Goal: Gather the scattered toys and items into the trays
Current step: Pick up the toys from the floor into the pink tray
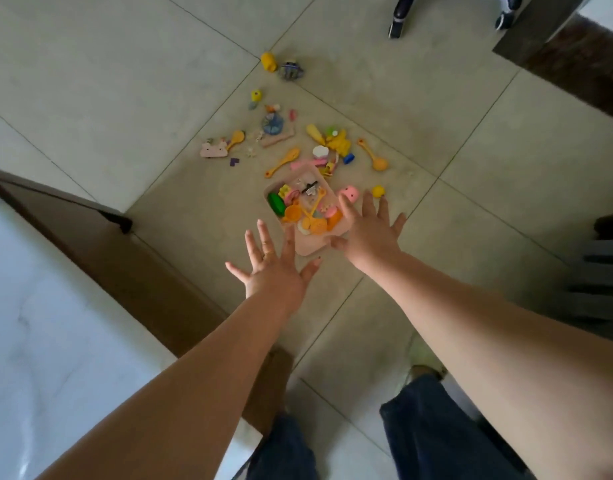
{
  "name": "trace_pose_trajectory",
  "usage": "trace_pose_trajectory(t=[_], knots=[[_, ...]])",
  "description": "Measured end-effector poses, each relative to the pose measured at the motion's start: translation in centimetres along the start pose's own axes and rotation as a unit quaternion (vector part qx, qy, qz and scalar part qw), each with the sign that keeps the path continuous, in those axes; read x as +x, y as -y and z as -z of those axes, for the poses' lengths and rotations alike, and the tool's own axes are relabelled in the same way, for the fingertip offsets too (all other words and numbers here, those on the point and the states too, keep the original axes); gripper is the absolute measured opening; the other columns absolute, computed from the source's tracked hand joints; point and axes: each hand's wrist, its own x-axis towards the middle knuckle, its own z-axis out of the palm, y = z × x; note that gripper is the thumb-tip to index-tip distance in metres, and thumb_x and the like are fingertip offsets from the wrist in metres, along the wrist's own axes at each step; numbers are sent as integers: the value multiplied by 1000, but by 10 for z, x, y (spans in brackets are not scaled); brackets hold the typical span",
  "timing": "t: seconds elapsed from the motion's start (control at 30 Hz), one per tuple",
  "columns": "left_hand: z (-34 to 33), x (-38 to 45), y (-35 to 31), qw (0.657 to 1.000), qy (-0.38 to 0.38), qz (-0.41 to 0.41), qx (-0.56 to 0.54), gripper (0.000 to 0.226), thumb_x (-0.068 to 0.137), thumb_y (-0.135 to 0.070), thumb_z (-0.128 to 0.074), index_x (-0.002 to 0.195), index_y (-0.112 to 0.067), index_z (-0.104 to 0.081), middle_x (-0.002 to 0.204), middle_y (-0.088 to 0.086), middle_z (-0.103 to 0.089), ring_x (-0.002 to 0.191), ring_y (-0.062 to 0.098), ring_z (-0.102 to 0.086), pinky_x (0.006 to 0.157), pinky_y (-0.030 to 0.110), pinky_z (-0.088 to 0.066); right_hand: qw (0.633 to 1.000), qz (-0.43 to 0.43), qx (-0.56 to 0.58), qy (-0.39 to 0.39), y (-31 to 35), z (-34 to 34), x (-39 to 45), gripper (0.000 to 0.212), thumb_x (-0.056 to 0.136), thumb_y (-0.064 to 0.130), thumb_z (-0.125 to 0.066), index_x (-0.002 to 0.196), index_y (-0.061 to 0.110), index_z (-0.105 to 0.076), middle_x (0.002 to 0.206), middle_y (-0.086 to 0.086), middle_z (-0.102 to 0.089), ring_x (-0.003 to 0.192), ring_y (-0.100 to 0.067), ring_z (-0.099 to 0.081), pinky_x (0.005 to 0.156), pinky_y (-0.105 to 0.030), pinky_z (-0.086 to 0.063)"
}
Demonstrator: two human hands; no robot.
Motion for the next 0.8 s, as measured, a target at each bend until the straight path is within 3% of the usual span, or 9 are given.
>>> trace_pose_trajectory(t=[0.3,0.47,0.8], knots=[[31,59,-141,996,-26,37,-76,75,87,-73,-13,145,-42,23,154,2,33,144,29,24,106,74,-5,996,70,-60,18,-98,75,70,78,92,57,-48,152,40,-1,162,-7,5,148,-35,6,113,-62,0],[43,105,-150,984,-21,105,-145,74,90,-70,-17,145,-42,22,156,3,29,144,29,22,106,73,-2,989,92,-95,61,-92,86,134,78,93,49,-51,152,40,-1,162,-7,7,148,-34,10,113,-64,1],[41,201,-112,947,29,229,-225,73,92,-67,-23,146,-42,19,156,3,29,145,29,22,106,72,-4,946,191,-235,117,-13,81,272,79,90,60,-49,152,43,-2,161,-5,13,148,-32,11,114,-63,3]])
